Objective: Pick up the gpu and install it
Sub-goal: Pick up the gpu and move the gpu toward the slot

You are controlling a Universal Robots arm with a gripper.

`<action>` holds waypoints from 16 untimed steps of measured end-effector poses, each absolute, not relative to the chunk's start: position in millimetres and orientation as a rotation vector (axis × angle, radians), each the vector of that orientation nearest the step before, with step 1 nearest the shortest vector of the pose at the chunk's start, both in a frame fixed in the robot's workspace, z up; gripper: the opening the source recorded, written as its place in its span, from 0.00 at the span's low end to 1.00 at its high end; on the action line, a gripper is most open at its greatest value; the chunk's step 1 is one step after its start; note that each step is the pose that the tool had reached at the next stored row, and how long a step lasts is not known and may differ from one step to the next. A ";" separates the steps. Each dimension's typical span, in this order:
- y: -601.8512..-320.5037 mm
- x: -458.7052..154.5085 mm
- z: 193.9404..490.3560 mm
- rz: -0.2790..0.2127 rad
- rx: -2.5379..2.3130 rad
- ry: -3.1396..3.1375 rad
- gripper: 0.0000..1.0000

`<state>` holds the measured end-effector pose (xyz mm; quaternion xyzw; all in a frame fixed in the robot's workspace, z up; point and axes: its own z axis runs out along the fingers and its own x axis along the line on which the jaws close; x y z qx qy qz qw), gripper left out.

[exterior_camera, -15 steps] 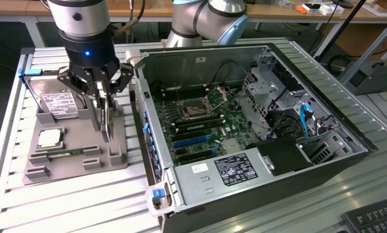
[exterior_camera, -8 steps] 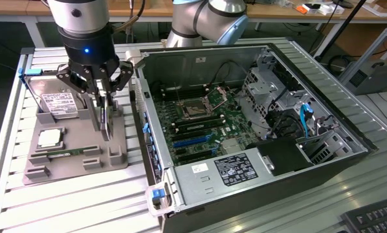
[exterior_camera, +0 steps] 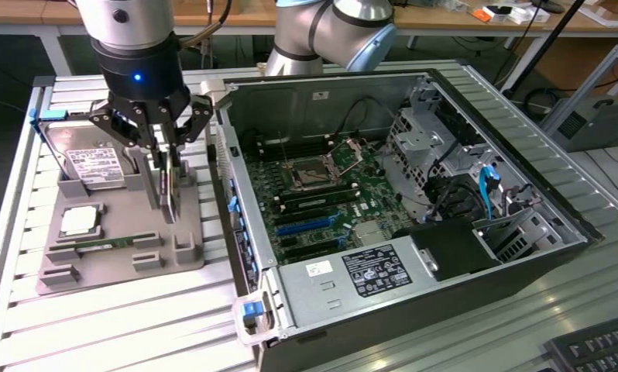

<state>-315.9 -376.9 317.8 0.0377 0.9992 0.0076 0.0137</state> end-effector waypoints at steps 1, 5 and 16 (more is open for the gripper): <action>-376.9 -315.9 318.5 0.024 0.117 3.112 0.27; -376.9 -315.9 321.5 0.024 0.117 3.112 0.27; -376.9 -315.9 327.7 0.024 0.117 3.112 0.27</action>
